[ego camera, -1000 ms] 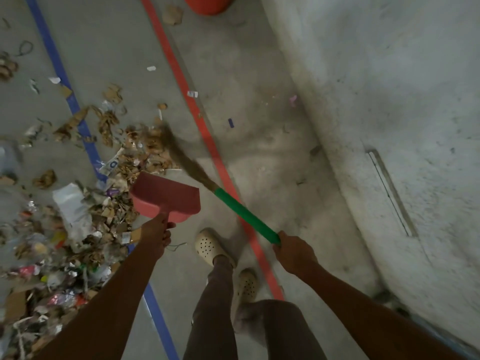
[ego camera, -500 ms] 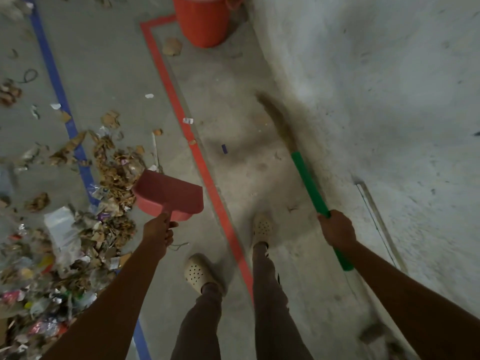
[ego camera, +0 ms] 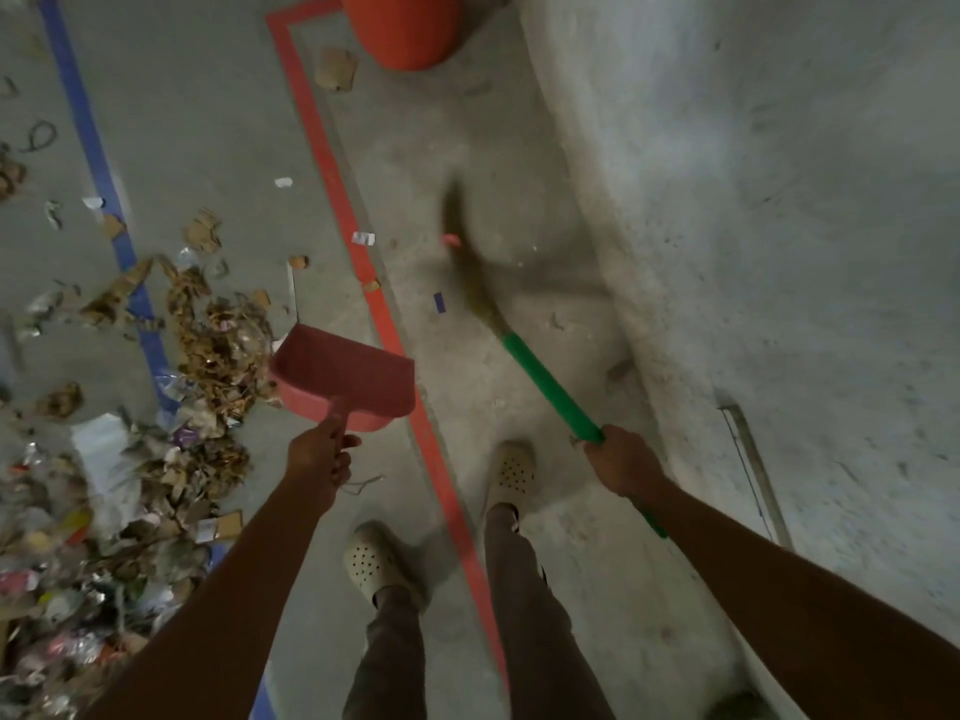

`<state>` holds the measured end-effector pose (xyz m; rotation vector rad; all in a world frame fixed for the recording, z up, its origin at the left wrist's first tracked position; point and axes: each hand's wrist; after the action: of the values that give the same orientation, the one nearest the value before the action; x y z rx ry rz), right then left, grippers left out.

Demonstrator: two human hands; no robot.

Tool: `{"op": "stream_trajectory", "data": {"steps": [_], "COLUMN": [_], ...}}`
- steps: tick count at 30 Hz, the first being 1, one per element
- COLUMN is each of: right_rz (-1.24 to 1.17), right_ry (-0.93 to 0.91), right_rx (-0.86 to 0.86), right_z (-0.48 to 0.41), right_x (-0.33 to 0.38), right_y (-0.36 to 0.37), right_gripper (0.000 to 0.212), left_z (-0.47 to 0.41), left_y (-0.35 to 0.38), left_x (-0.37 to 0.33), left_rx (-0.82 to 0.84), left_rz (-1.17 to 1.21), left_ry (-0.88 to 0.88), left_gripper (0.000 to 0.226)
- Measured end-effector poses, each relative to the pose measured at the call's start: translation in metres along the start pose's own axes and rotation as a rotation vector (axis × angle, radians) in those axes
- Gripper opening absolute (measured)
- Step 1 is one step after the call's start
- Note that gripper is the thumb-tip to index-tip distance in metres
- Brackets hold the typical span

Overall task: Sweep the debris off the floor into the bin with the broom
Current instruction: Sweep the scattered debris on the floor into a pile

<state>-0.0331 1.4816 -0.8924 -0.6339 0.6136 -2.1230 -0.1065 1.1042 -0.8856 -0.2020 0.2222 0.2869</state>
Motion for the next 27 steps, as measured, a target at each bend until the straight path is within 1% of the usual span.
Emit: {"op": "stream_trajectory", "data": {"steps": [4, 6, 8, 10, 12, 16, 19, 24, 27], "right_rz": [0.103, 0.11, 0.063, -0.006, -0.062, -0.217, -0.205, -0.114, 0.017], "right_ry": [-0.162, -0.187, -0.182, -0.131, -0.03, 0.206, 0.255, 0.128, -0.023], "right_rx": [-0.015, -0.055, -0.114, -0.164, -0.189, -0.172, -0.102, 0.015, 0.119], "right_z": [0.007, 0.009, 0.008, 0.001, -0.01, -0.025, -0.008, 0.051, 0.081], "right_x": [-0.004, -0.008, -0.012, -0.012, -0.006, 0.014, 0.037, 0.095, 0.12], "right_y": [-0.016, -0.025, -0.032, -0.037, -0.038, -0.024, 0.013, 0.095, 0.118], "right_gripper": [0.03, 0.029, 0.029, 0.031, 0.033, 0.034, 0.034, 0.032, 0.035], "left_z": [0.0, 0.003, 0.006, 0.007, 0.009, 0.007, 0.0, -0.009, -0.008], "left_y": [0.021, 0.028, 0.03, 0.029, 0.024, 0.003, -0.023, -0.076, -0.111], "left_x": [-0.003, -0.004, -0.003, -0.001, 0.003, 0.013, 0.024, 0.045, 0.058], "left_rx": [-0.005, -0.008, -0.007, -0.002, -0.002, 0.005, 0.01, -0.004, -0.017], "left_rz": [0.033, 0.024, 0.022, 0.033, 0.046, 0.085, 0.113, 0.158, 0.19], "left_ry": [-0.004, 0.0, 0.001, -0.014, -0.023, -0.028, -0.034, -0.045, -0.036], "left_gripper": [0.02, 0.023, 0.025, 0.023, 0.021, 0.021, 0.026, 0.028, 0.023]}}
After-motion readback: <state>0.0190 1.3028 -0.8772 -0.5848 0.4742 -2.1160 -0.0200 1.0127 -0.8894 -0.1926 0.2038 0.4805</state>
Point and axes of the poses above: each hand's wrist, its own z-axis away from the middle knuckle, its own y-axis out of the palm, x = y × z, and after that the axes turned 9 degrees about -y, right-handed
